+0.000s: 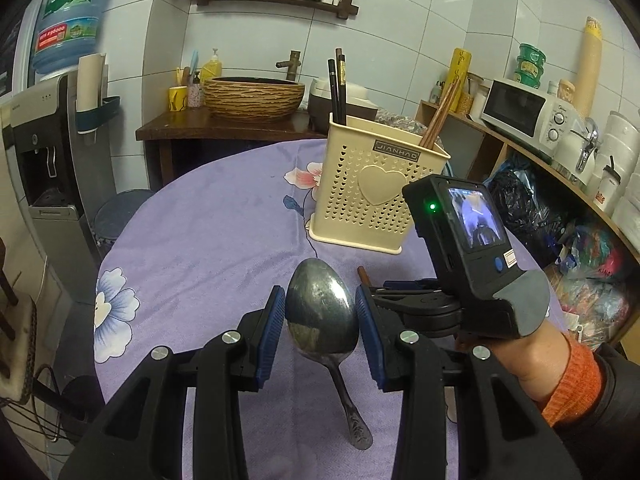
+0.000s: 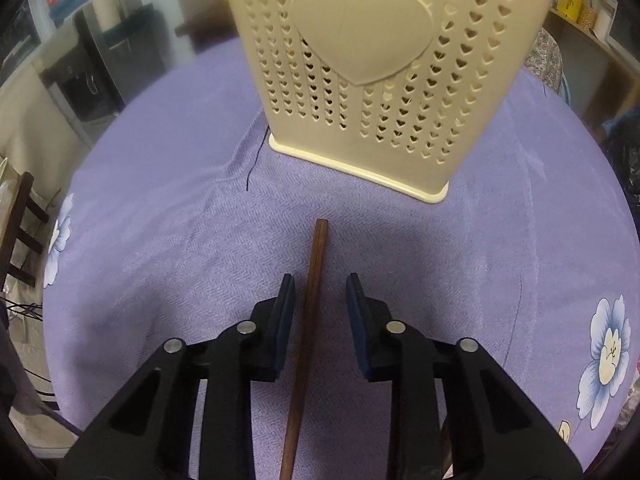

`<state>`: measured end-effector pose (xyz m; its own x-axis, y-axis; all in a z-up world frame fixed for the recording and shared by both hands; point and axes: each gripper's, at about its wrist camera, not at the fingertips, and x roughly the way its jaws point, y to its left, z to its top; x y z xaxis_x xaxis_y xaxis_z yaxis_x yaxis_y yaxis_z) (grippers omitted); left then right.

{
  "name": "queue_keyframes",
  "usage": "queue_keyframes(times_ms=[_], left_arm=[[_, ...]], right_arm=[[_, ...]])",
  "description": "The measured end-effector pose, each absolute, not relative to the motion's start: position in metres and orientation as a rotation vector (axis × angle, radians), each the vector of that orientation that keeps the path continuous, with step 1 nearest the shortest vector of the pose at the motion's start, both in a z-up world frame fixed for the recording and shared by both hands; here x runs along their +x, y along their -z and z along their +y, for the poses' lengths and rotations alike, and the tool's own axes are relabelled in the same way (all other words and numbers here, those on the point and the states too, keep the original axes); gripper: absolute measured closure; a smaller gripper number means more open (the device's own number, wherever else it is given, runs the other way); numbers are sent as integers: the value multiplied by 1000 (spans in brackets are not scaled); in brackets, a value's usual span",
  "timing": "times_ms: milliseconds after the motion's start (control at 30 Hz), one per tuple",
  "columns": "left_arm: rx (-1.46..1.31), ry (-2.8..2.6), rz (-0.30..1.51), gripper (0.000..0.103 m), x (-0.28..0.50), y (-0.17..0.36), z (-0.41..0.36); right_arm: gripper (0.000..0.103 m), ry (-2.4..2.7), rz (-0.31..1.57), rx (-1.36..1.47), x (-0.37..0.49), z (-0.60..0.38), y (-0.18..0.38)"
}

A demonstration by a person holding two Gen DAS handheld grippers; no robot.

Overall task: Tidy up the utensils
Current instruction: 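Carry the spoon and the brown chopstick up toward the cream holder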

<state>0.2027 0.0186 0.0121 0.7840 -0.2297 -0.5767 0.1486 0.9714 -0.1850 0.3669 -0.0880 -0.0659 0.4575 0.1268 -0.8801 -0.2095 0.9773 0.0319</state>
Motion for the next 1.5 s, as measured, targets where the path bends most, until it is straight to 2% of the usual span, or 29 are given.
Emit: queue_keyframes(times_ms=[333, 433, 667, 1067, 1500], left_arm=[[-140, 192, 633, 66, 202, -12, 20], [-137, 189, 631, 66, 201, -12, 19], [-132, 181, 621, 66, 197, -14, 19], [-147, 167, 606, 66, 197, -15, 19], [-135, 180, 583, 66, 199, -19, 10]], right_arm=[[94, -187, 1046, -108, 370, -80, 72], [94, -189, 1042, -112, 370, -78, 72], [95, -291, 1018, 106, 367, -102, 49], [95, -392, 579, 174, 276, -172, -83], [95, -392, 510, 153, 262, -187, -103]])
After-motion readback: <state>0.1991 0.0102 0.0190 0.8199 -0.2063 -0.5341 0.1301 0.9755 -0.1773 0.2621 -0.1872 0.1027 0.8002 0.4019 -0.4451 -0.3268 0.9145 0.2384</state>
